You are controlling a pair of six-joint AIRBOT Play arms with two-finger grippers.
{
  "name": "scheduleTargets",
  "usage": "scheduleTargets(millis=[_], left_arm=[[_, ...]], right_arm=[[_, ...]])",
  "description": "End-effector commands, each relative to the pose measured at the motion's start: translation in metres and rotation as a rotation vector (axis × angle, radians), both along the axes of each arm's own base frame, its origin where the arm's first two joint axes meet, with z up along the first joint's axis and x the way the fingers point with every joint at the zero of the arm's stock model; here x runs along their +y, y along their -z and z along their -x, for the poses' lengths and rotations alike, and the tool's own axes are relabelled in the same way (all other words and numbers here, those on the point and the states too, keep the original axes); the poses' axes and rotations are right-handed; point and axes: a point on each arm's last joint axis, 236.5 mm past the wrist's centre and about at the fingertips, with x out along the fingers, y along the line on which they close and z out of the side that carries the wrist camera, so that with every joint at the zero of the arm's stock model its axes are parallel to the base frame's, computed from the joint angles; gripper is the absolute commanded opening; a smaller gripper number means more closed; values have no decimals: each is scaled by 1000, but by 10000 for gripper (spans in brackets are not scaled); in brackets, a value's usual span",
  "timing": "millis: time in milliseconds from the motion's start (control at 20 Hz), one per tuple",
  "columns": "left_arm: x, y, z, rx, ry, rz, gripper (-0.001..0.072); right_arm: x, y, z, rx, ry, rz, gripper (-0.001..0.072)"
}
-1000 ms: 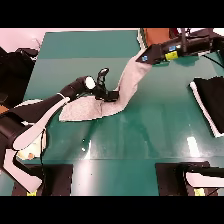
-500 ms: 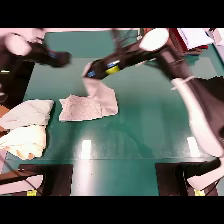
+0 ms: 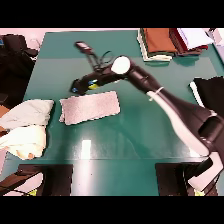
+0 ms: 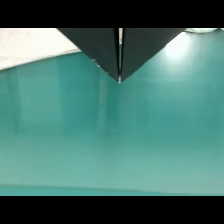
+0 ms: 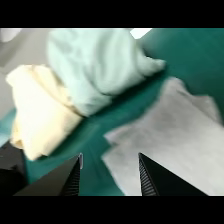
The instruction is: Fold the shirts.
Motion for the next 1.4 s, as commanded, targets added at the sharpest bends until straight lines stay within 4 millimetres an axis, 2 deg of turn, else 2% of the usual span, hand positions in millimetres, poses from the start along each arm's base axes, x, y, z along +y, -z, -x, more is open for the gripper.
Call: scheduleTargets(millis=[0,50,100,150,250,300,400,450,600,750,850,950,1000,1050,1100,1200,1250,1350], left_arm=[[-26,8,0,17,62,6,20],[-38,12,0,23,88,6,20],[-48,17,-2,29,109,6,19],[-58,23,-3,40,132,10,20],[-74,33,-5,61,164,23,20],[-79,37,-6,69,176,24,20],[-87,43,-10,78,191,24,20],[-91,46,-11,82,198,23,20],[-96,50,-12,95,207,45,20],[-96,51,-11,100,208,45,20],[-97,52,-10,108,211,48,20],[-102,51,-8,112,220,68,20],[-106,51,-6,117,230,89,19],[-111,50,-5,116,241,98,19],[-119,49,-4,111,257,95,19],[-140,47,2,98,310,87,19],[-152,46,7,90,348,74,19],[-175,44,15,82,399,75,19]], right_arm=[[-100,46,-25,150,130,121,409],[-132,62,-28,223,179,146,412],[-164,81,-32,292,227,168,494],[-189,98,-34,365,276,178,629],[-226,129,-35,476,374,192,631],[-234,141,-36,507,406,190,625],[-229,156,-34,584,432,135,623],[-221,161,-32,604,416,125,584],[-178,175,-28,635,348,112,575],[-121,185,-23,679,275,67,568],[-87,191,-17,692,222,49,456],[-62,190,-15,641,161,48,217],[-54,184,-17,596,138,42,74],[-52,177,-23,544,128,43,15],[-55,167,-31,488,129,55,15],[-77,142,-55,376,148,85,15],[-94,127,-67,331,170,93,15],[-148,98,-93,266,254,132,15]])
